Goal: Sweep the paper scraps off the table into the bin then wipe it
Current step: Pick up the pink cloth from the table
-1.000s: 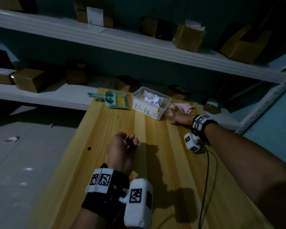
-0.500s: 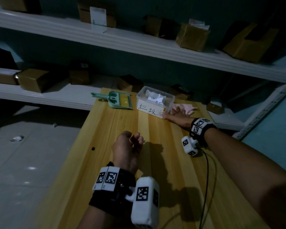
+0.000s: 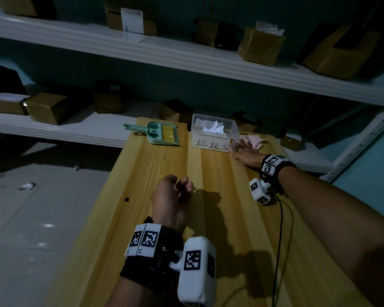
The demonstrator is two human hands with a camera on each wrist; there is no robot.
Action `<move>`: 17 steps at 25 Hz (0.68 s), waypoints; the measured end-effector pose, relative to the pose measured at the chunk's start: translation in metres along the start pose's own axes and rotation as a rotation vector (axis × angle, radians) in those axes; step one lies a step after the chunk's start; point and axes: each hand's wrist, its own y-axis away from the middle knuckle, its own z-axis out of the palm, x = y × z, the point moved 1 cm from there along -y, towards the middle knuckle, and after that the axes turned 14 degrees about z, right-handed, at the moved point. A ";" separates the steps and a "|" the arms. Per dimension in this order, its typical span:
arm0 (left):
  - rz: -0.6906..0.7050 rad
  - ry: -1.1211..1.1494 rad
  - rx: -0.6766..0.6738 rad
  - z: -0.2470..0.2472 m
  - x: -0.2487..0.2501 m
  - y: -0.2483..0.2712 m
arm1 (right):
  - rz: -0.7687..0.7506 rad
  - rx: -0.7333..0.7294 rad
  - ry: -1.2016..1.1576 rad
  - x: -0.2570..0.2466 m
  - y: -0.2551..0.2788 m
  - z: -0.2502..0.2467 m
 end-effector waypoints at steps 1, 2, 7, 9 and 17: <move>-0.004 0.000 -0.006 0.000 0.000 0.000 | 0.000 0.006 0.017 0.004 0.000 -0.002; -0.009 0.000 -0.012 -0.001 0.000 0.001 | 0.010 0.016 0.039 0.011 -0.002 -0.004; -0.018 -0.012 -0.011 -0.004 0.001 0.005 | 0.200 0.077 -0.009 0.056 -0.016 -0.008; -0.011 -0.006 -0.004 -0.003 0.003 0.006 | 0.358 0.080 -0.052 0.074 -0.015 -0.004; 0.000 -0.005 -0.026 -0.003 0.001 0.015 | 0.510 0.133 -0.242 0.072 0.011 -0.001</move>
